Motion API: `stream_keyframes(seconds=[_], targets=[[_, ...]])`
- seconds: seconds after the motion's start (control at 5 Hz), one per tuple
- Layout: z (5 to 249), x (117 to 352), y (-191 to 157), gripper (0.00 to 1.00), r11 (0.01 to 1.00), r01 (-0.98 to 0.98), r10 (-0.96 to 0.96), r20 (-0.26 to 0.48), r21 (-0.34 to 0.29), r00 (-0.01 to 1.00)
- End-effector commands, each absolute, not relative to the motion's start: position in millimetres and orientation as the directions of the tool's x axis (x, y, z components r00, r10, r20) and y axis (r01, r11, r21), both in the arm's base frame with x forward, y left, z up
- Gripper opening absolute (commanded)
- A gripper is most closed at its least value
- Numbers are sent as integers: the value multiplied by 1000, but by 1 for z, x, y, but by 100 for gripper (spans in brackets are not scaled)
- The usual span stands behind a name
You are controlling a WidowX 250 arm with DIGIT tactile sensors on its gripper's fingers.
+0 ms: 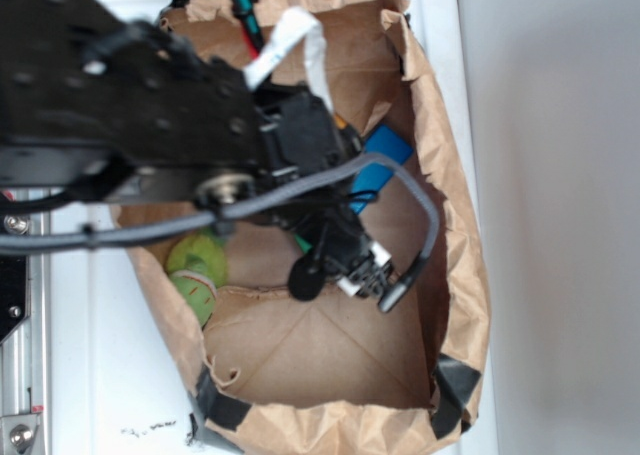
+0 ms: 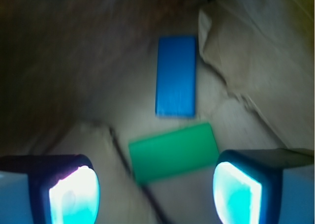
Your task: Grab the blue block.
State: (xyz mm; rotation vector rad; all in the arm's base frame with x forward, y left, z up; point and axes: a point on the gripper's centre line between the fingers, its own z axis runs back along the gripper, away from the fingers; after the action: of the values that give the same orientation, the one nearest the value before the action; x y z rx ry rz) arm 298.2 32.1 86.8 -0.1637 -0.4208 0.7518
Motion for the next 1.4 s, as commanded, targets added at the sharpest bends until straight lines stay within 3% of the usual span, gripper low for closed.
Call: stream_keyframes(seconds=[0.0,0.4,0.6,1.2], targets=[[84,349,72,100,672,-691,724,431,-265,539],[79,373,95,100,639,-733,730,484,-232,483],[69,369,96,100,671,-716,688,521,-191,506],[72,339,107,100,740,-670,605,496,-61,623]])
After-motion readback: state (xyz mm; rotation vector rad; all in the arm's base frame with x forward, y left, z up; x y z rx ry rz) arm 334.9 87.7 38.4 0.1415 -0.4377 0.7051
